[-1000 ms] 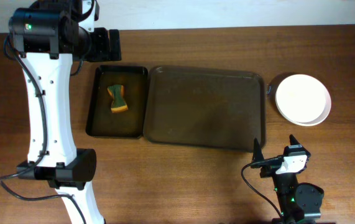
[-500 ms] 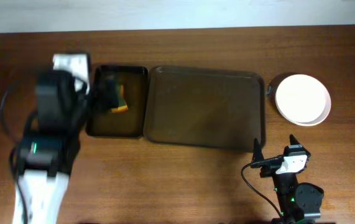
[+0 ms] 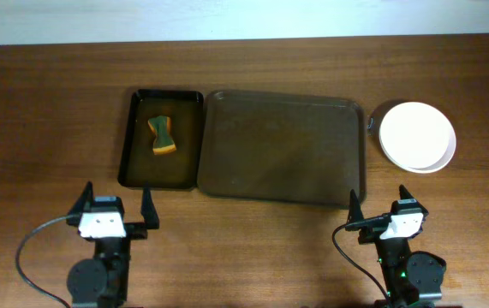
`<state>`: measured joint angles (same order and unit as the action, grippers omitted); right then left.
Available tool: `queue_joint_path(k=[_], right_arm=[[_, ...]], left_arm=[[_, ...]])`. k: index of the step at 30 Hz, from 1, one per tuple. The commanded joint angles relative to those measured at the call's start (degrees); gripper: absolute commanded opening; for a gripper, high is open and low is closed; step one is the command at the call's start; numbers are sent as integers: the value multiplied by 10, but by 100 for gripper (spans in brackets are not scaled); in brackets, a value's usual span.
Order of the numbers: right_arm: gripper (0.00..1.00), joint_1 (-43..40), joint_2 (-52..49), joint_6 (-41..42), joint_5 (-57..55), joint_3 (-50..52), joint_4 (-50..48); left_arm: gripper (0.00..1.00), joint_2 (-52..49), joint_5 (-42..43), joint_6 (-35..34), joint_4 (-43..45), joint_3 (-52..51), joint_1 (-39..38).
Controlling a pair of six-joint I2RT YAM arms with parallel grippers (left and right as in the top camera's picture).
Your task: Clean dirty plates on tray and stack at the side
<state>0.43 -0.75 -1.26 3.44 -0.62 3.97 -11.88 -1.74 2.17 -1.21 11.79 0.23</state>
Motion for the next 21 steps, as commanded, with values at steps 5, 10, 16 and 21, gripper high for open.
queue_joint_path(k=[5, 10, 16, 21], right_arm=[[98, 4, 3, 7, -5, 3, 3], [98, 4, 3, 7, -5, 3, 3], [99, 4, 3, 7, -5, 3, 3], [98, 4, 3, 7, -5, 3, 3]], left_arm=[[100, 113, 45, 130, 4, -92, -4], [100, 116, 47, 131, -33, -113, -4], [100, 116, 43, 131, -33, -113, -4], [100, 116, 43, 131, -33, -113, -4]])
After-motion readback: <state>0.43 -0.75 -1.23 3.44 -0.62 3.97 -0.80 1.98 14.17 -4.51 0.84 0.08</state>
